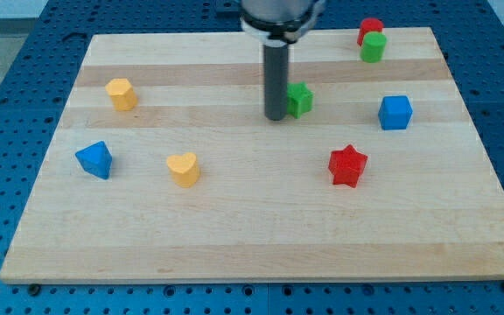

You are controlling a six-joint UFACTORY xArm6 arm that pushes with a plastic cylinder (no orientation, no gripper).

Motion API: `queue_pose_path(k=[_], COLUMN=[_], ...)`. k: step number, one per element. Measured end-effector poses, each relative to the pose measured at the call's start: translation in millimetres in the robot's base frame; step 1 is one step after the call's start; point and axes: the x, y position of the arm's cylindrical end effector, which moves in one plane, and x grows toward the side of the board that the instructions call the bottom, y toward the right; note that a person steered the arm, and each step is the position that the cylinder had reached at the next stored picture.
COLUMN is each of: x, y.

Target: Move the green star right a bit

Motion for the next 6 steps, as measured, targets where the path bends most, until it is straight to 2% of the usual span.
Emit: queue_pose_path(k=[1, 2, 4, 5, 6], x=[-31, -41, -57, -67, -68], y=[47, 73, 15, 18, 75])
